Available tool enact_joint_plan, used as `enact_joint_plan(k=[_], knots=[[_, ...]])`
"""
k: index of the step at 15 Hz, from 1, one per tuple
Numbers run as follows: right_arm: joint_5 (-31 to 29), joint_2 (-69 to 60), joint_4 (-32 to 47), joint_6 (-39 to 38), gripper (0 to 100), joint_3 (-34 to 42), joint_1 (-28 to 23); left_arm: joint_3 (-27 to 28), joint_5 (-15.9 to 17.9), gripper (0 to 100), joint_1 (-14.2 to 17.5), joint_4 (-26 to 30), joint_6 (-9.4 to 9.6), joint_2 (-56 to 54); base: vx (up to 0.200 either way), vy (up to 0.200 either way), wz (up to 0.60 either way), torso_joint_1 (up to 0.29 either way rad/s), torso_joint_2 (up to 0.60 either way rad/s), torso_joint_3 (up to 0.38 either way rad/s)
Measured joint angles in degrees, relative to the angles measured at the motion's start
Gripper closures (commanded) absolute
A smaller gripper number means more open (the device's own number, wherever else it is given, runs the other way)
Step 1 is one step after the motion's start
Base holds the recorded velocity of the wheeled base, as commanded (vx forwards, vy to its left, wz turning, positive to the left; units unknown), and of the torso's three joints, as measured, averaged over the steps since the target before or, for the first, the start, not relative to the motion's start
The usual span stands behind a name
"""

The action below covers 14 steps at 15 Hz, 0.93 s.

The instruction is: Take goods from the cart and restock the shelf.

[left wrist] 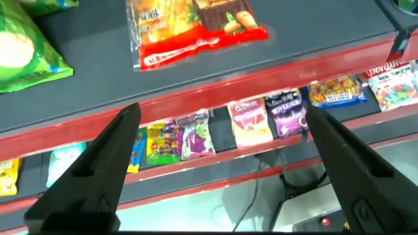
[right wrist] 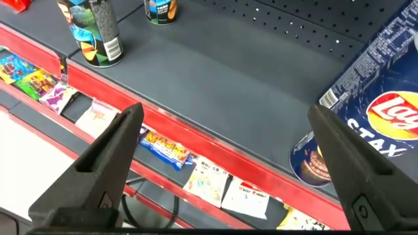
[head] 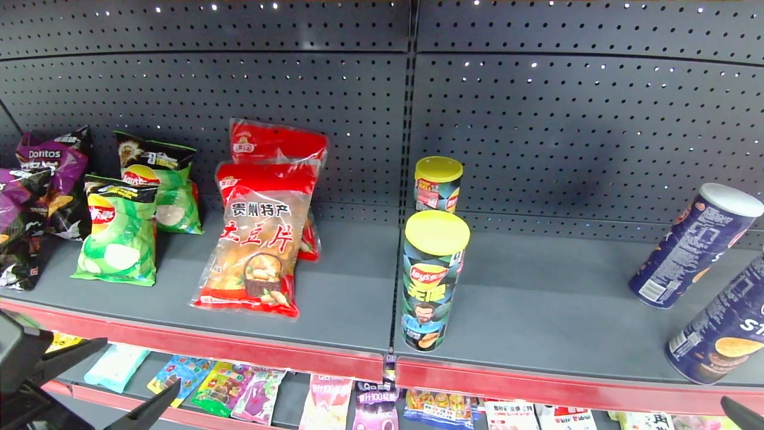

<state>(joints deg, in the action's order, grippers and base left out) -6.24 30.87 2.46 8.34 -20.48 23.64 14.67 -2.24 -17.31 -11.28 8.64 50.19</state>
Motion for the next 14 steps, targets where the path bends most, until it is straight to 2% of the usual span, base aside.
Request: enact_joint_plan(k=[3, 6, 14], knots=[[-0.1, -1.1, 0.0, 0.2, 0, 0.6, -0.1, 0.0, -0.7, 0, 0.0, 4.3, 0.57, -2.8, 0.000, 0.000, 0.00, 0.000, 0.00, 0.000], [-0.2, -2.9, 0.0, 0.9, 0, 1.8, -0.7, 0.1, -0.5, 0, 0.0, 10.9, 0.63, -7.7, 0.000, 0.000, 0.00, 0.000, 0.00, 0.000], [-0.5, -4.4, 0.0, 1.9, 0, 2.8, -2.1, -0.4, -0.6, 0, 0.0, 11.3, 0.60, -12.2, 0.000, 0.000, 0.00, 0.000, 0.00, 0.000]])
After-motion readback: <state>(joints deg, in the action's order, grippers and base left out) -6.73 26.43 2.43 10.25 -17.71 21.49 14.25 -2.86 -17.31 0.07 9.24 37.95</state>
